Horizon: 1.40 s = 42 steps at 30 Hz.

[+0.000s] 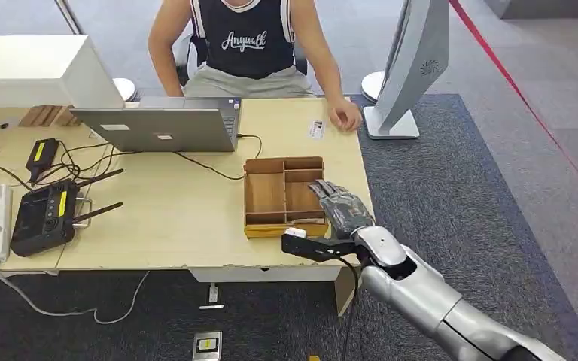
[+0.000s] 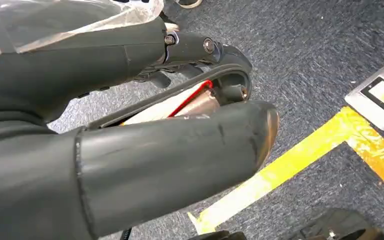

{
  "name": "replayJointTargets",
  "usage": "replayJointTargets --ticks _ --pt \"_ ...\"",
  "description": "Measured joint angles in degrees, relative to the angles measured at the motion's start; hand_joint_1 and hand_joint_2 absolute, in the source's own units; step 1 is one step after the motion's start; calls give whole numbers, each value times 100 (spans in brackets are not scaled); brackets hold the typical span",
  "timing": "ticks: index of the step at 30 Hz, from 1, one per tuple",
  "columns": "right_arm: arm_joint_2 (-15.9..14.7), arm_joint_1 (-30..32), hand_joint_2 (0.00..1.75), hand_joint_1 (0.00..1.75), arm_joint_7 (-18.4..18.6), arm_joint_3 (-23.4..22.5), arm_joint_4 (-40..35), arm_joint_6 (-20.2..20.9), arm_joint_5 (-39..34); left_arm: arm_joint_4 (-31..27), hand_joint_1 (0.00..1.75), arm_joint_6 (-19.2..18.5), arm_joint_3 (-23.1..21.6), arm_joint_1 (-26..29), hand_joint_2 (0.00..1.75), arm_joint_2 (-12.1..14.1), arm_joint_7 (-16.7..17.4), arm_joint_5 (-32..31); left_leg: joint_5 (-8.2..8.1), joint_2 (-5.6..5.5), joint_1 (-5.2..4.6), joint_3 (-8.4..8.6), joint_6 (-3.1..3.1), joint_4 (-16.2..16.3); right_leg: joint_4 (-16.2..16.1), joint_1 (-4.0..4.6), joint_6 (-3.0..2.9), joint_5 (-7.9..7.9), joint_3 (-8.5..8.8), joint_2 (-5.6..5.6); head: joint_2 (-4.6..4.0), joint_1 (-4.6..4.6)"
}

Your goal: Pass the card to the sensor for recognition and then transmit it.

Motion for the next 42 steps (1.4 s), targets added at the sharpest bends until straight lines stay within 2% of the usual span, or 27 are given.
replayJointTargets --ticks 10,17,40,41,42 --pt "116 -55 175 0 -181 -7 356 -175 -142 0 0 9 0 0 0 0 -2 -9 0 0 0 -1 0 0 0 0 0 0 0 0 0 2" --pt "326 -143 175 0 -411 37 641 -221 -179 0 0 50 4 6 0 -7 -50 20 0 -1 1 -2 0 0 0 0 0 0 0 0 0 2" --pt "697 -388 175 0 -599 199 1366 -437 -341 0 0 57 46 15 0 -7 -50 -7 0 0 0 -2 0 0 1 0 0 0 -1 0 0 2" --pt "706 -393 175 70 -599 201 1382 -444 -356 0 0 52 48 16 0 -7 -50 -7 0 0 0 -2 0 0 1 0 0 0 -1 0 0 2" --pt "717 -401 175 173 -599 201 1401 -444 -365 0 0 52 48 16 0 -7 -50 -7 0 0 0 -2 0 0 0 0 0 0 -1 0 0 2"
